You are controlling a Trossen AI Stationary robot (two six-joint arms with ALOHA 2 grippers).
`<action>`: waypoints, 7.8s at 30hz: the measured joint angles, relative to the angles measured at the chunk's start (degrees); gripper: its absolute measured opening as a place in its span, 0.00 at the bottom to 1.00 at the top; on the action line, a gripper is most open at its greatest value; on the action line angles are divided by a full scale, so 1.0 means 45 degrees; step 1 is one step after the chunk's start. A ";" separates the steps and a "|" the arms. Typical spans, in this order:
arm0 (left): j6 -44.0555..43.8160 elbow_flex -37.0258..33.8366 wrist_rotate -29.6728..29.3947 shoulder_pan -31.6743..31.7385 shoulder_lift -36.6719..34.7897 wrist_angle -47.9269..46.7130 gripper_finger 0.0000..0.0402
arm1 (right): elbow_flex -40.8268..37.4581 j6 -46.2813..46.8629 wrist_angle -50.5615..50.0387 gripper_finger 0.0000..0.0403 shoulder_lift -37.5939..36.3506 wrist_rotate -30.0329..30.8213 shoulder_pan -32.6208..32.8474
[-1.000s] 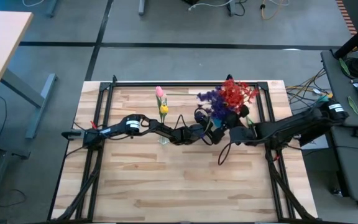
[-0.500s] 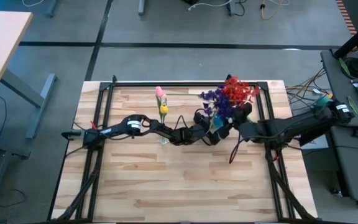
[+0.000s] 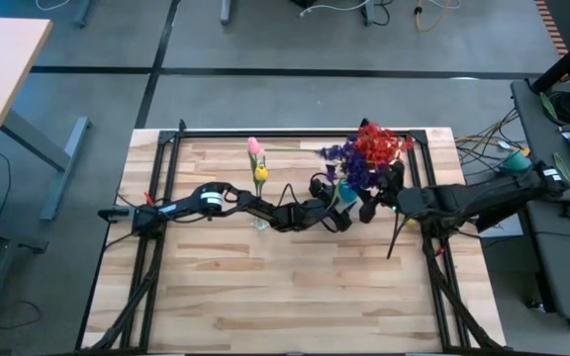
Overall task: Sort flowers into vase by color
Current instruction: Put the purple flower into the blue vase, then put the yellow tulip into the transparent vase
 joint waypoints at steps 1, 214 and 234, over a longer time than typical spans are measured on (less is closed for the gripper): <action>0.0003 0.0007 -0.0003 -0.0010 -0.0045 0.0010 0.83 | 0.0000 0.0138 -0.0245 0.52 -0.0131 -0.0118 -0.0001; 0.9975 -0.2220 -1.3089 -1.2536 -1.6263 -1.0565 0.83 | 0.1996 0.8608 -1.4239 0.60 0.9373 -0.7015 -0.4458; 1.0233 -0.2220 -1.3089 -1.2541 -1.6273 -1.0526 0.83 | 0.1279 0.7995 -1.3500 0.54 0.9348 -0.8593 -0.4586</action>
